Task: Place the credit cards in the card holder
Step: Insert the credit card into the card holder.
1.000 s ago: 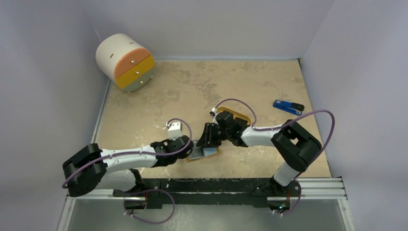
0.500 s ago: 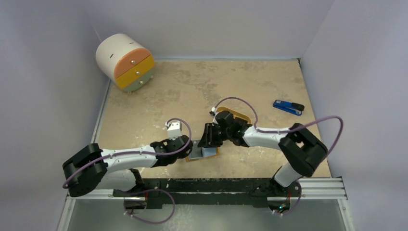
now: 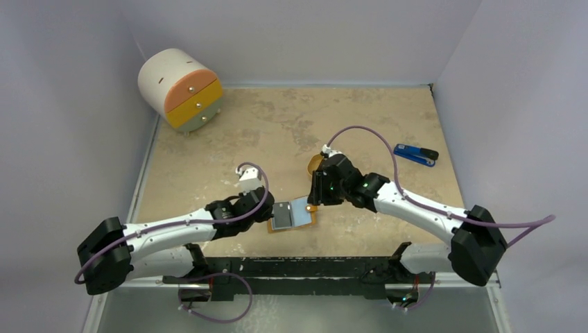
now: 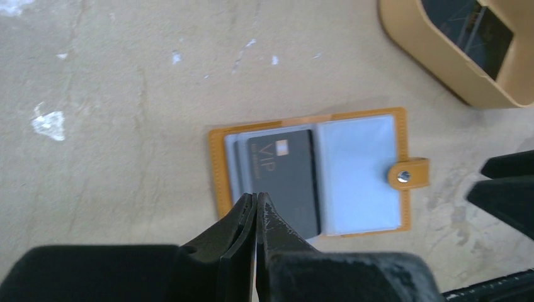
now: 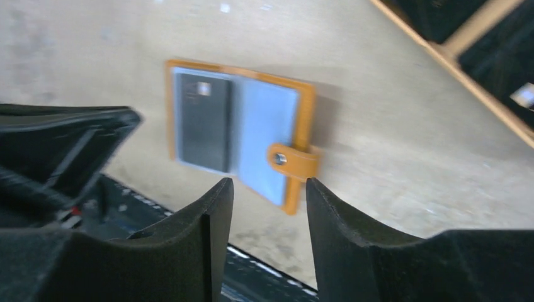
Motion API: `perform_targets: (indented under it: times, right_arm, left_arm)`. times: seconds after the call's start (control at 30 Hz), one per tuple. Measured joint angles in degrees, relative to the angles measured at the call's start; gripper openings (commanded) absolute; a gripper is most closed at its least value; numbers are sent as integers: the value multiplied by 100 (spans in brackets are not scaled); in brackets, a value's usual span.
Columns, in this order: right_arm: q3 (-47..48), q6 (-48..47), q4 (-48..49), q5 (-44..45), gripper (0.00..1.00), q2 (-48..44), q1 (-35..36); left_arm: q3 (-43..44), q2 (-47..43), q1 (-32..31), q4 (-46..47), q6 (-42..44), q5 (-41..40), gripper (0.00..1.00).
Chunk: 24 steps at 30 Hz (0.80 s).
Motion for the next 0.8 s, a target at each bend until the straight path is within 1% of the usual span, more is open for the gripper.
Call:
perform_targets:
  times: [0.2, 0.33, 0.5, 0.6, 0.63, 0.67, 0.7, 0.8]
  right_arm:
    - [74, -236, -658, 734, 56, 184, 131]
    - [262, -323, -791, 1152, 57, 385, 400]
    - [516, -339, -824, 1449, 58, 809, 662]
    - [691, -337, -828, 1589, 62, 1130, 833]
    - [737, -334, -835, 1635, 64, 1224, 903]
    - [765, -332, -833, 1703, 68, 1290, 973]
    - [774, -328, -833, 1735, 70, 1333, 1034]
    - [774, -304, -839, 1840, 71, 1381, 1185]
  left_arm:
    - [234, 420, 0, 584, 92, 389, 1]
    - [251, 778, 0, 881, 90, 568, 0]
    - [251, 1213, 9, 1102, 87, 673, 0]
    - [221, 1303, 39, 1198, 81, 713, 0]
    - [203, 1303, 48, 1217, 79, 719, 0]
    - [175, 1303, 66, 1252, 74, 726, 0]
    - [142, 1303, 74, 1294, 68, 728, 0]
    - [13, 1300, 83, 1386, 22, 730, 0]
